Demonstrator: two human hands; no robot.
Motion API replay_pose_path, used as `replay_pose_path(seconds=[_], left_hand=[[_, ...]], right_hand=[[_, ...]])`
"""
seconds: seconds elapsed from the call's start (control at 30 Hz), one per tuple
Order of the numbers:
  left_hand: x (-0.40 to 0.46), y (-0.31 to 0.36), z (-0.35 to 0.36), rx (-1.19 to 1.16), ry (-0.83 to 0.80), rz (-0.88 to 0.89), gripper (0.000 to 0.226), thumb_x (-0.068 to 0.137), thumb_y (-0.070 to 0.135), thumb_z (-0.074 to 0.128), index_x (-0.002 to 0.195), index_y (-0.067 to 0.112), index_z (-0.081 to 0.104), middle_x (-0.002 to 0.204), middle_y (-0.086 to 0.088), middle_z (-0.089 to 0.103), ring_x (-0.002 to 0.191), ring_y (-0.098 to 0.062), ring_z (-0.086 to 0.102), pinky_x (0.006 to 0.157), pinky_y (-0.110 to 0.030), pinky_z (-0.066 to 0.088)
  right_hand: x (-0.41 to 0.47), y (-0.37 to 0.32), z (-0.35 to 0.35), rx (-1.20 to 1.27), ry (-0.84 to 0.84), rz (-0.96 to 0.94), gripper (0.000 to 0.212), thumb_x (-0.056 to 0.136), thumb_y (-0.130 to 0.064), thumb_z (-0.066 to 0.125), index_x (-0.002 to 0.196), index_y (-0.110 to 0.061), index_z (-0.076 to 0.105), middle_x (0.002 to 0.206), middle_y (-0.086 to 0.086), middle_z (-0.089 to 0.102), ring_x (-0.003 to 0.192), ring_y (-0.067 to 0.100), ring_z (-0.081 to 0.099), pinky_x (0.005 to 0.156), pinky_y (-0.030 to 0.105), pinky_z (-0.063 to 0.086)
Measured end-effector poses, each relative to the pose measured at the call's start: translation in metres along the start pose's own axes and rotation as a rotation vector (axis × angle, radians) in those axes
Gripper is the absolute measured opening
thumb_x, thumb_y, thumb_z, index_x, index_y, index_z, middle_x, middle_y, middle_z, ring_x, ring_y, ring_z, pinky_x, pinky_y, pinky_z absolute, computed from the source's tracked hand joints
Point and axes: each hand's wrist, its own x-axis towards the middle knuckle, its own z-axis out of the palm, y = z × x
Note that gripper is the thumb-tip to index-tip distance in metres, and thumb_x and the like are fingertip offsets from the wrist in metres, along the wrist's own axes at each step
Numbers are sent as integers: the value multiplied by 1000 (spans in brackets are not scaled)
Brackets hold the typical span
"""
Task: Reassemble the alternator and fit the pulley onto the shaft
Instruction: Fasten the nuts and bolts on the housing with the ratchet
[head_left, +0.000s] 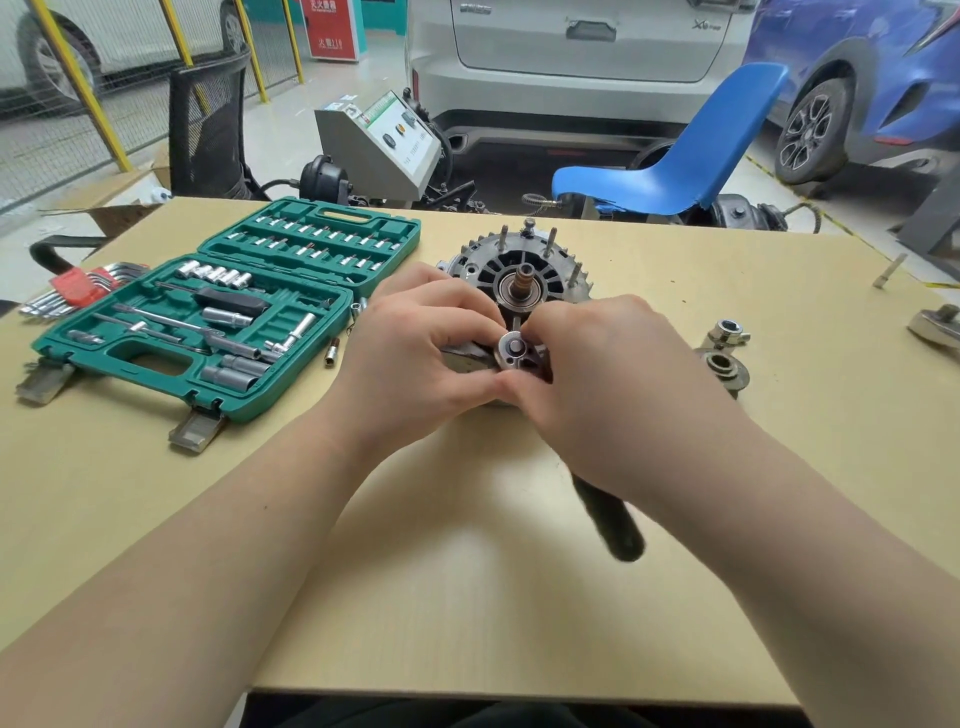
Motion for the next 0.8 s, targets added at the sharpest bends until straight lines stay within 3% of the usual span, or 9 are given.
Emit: replay_pose_path(seconds=[0.1,0.23,0.3,0.43,0.53,0.67,0.8], left_hand=[[0,-1,0,0,3,3,28,81,49,79,83,22,86,95,17,73,96,-16,54,91,-39,46],[0,0,0,1,0,-15,14,81,35,89,80,21,87,92,14,76,95,-20,55,89,-36,44],[0,0,0,4,0,-18,13,82,34,90,80,21,87,92,14,76,94,-21,55,88,-36,44],[1,0,0,0,-2,-6,16,84,38,89,83,22,88,92,15,75,93,-22,55,87,-34,43],[0,0,0,15,0,0,13,83,37,91,85,25,87,92,16,75,94,-20,55,89,-36,44],[0,-2,-1,-13,-1,1,31,82,55,82,86,25,86,95,17,75,96,-15,55,90,-37,45],[-1,-2,0,-16,2,-5,26,83,48,84,81,22,86,92,15,76,95,-16,54,89,-37,45]], right_hand=[[-2,-5,5,32,43,39,23,96,-47,60,98,-24,58,85,-1,54,80,24,47,67,31,33],[-2,-2,-6,-60,9,-32,21,96,-39,61,89,-28,46,85,-5,51,83,25,51,66,33,31],[1,1,-13,-151,-5,-107,5,95,-32,62,97,-31,57,94,-8,57,90,24,57,64,33,35],[8,7,-19,-176,-69,-152,24,95,-27,62,114,-42,65,102,-11,60,98,20,58,72,33,49],[5,6,-12,-139,-58,-104,8,96,-37,62,98,-30,63,92,-5,58,91,26,57,72,37,49],[1,-4,-1,-49,-15,11,41,96,-46,58,71,-25,33,70,-5,40,74,25,46,60,34,29],[-3,-5,-2,-88,3,-14,29,97,-41,58,81,-27,38,78,-4,45,78,28,50,63,34,29]])
